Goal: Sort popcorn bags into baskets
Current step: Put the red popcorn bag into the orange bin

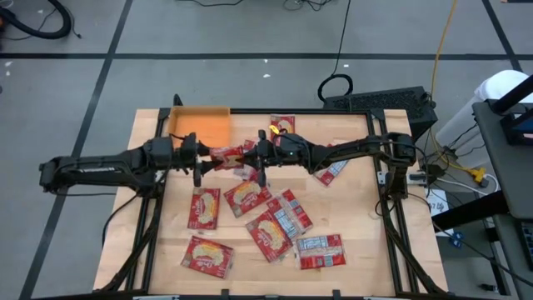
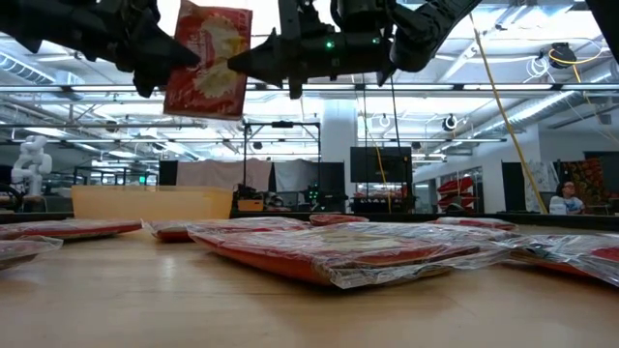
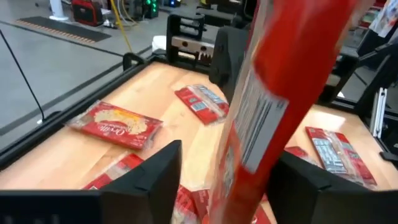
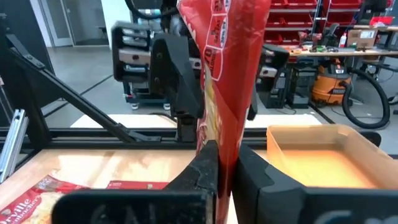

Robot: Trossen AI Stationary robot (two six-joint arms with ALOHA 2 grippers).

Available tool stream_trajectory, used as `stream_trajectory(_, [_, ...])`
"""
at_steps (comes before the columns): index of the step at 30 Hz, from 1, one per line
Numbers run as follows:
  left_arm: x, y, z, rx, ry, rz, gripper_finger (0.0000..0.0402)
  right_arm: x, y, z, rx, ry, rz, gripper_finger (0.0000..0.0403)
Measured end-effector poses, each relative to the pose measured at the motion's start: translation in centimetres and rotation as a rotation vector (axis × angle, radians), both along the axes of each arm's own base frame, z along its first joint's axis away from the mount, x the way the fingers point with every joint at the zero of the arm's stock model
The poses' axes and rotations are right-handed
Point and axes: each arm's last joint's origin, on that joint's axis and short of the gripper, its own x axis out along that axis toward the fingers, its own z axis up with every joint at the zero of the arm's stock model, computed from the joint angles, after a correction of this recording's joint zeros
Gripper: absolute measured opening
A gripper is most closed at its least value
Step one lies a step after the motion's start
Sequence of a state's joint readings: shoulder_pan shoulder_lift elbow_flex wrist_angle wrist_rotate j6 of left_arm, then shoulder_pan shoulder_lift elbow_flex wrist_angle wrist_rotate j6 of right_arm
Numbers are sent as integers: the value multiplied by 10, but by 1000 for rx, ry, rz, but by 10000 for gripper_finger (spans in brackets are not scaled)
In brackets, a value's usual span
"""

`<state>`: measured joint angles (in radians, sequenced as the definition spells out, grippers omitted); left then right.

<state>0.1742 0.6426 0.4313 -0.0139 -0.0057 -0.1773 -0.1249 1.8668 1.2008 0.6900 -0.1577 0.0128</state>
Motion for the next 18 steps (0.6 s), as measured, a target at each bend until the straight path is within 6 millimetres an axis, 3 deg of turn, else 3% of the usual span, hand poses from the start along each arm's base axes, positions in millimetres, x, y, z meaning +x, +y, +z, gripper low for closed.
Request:
stream_trajectory(8, [6, 1, 2, 46, -29, -14, 23, 0, -2, 1, -21, -9, -36, 24])
stream_trajectory(13, [-4, 6, 28, 50, -19, 30, 34, -3, -3, 4, -69, 15, -105, 62])
stream_trajectory(18, [-18, 15, 45, 56, 158, 119, 31, -16, -4, 2, -95, 81, -200, 106])
